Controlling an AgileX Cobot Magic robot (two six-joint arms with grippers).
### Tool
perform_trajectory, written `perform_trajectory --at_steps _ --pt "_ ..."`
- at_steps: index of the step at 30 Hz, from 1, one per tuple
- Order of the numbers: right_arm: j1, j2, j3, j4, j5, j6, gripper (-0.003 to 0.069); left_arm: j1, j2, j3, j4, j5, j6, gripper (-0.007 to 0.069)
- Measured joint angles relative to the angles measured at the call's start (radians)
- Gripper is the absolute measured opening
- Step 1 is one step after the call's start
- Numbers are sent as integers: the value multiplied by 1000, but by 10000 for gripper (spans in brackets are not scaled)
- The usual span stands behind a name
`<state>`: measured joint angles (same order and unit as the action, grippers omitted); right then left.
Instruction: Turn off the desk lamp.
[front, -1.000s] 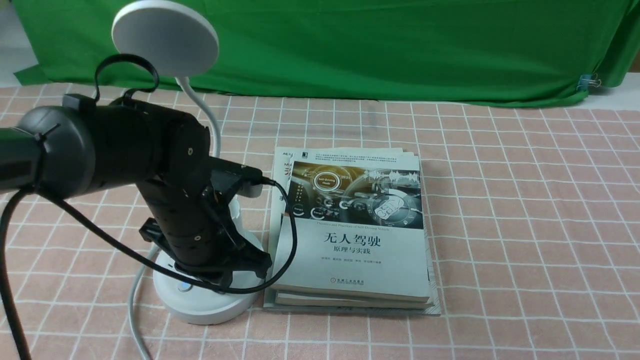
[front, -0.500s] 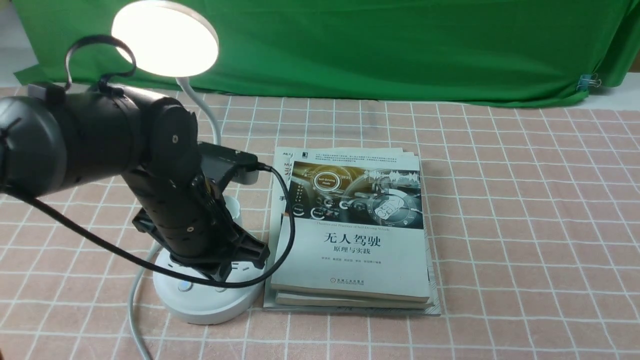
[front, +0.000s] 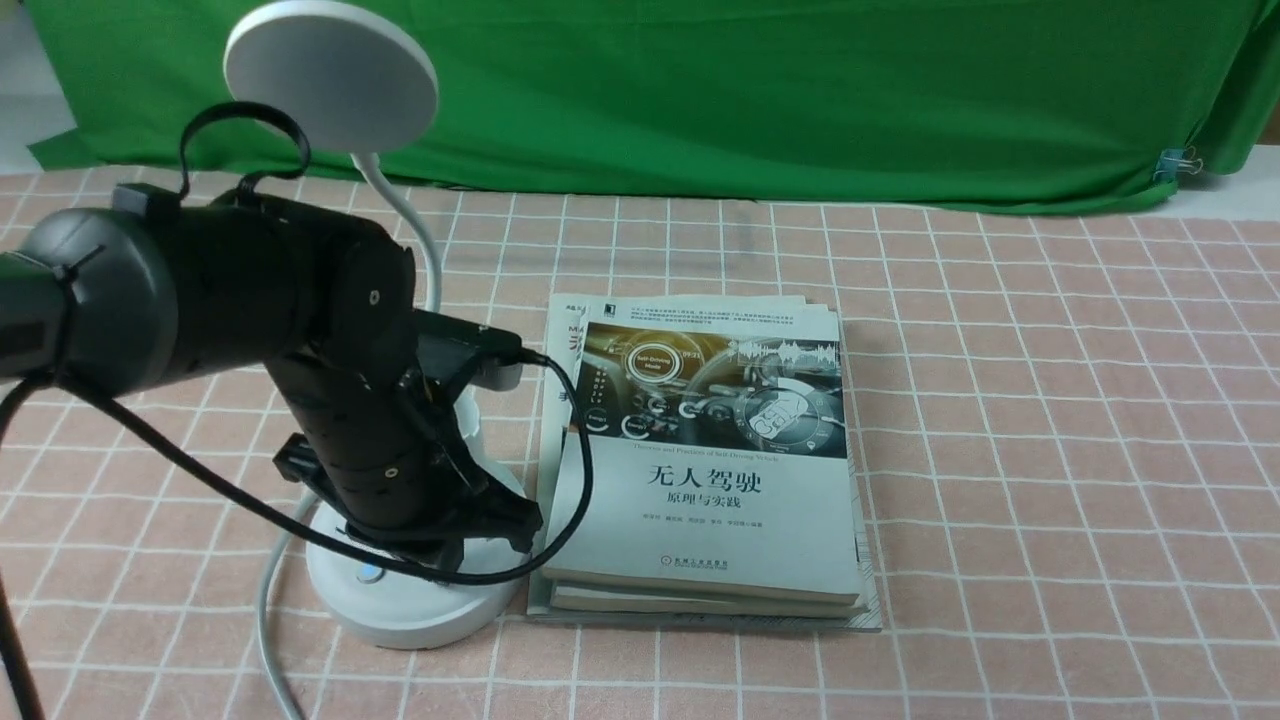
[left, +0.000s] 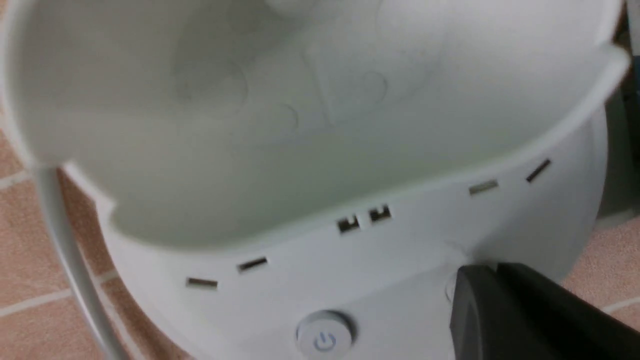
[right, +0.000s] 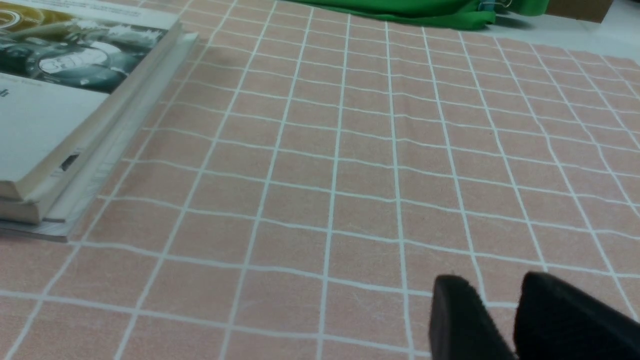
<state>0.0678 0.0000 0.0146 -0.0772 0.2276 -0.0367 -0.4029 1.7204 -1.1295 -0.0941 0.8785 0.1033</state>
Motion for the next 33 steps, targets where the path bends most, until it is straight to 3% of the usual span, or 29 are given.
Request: perform_trajectory --at_steps 6,20,33 --pt "0 0 0 0 0 0 240 0 -238 69 -68 26 -11 4" --pt "0 0 0 0 0 0 240 0 -1038 542 -74 -241 -11 4" --pt "0 0 0 0 0 0 240 0 -1276 609 -69 -233 -11 4"
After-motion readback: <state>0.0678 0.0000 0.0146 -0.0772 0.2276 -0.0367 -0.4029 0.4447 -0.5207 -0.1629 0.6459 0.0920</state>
